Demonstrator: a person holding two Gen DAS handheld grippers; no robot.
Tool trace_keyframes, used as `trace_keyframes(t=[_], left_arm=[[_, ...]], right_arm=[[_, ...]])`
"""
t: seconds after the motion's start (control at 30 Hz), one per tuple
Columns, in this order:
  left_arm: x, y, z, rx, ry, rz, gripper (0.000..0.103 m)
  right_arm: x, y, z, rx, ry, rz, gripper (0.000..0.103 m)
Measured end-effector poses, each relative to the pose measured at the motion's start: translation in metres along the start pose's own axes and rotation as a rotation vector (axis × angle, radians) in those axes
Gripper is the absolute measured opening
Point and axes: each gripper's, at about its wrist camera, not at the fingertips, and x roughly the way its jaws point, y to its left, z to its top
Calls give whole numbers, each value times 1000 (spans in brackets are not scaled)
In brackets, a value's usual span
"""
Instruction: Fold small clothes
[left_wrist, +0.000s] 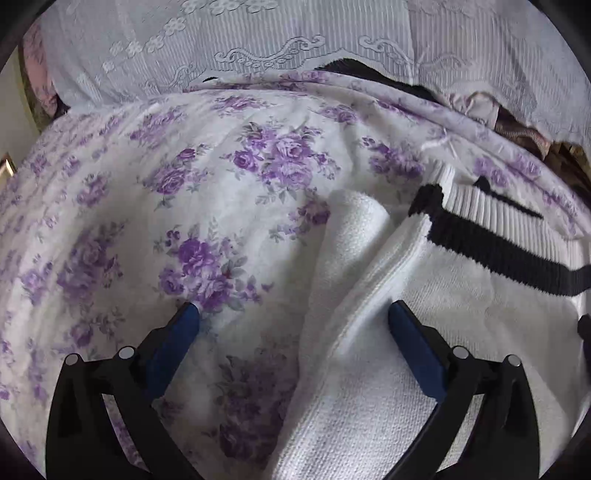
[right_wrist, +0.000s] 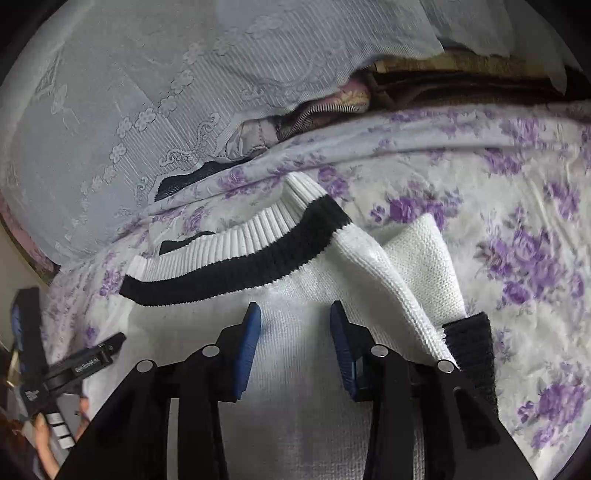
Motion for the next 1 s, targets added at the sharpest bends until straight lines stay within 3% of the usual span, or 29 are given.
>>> trace_keyframes(t=[0.07, 0.27, 0.43, 0.57, 0.67, 0.87, 1.0], left_arm=[[-4, 2, 1, 3, -7, -2, 99], [-35, -10, -3, 66, -143, 10, 98], [-37, -19, 2, 98, -162, 23, 98], [-42, -20, 1, 108, -191, 41, 98], [-43, -23, 1, 124, -205, 58, 98], [-33, -23, 2, 132, -181, 88, 98], [-9, -17, 4, 119, -84, 139, 99]], right_arm=[[-8, -7, 0, 27, -27, 10, 18], [-34, -1, 1, -17, -153, -19, 25], [-33, -3, 3, -3, -146, -26, 25], [-36, -4, 4, -5, -171, -30, 33], [-35, 0, 3, -26, -175, -35, 34], [-35, -1, 3, -22, -188, -43, 34], [-15, -11, 2, 13, -82, -94, 38]])
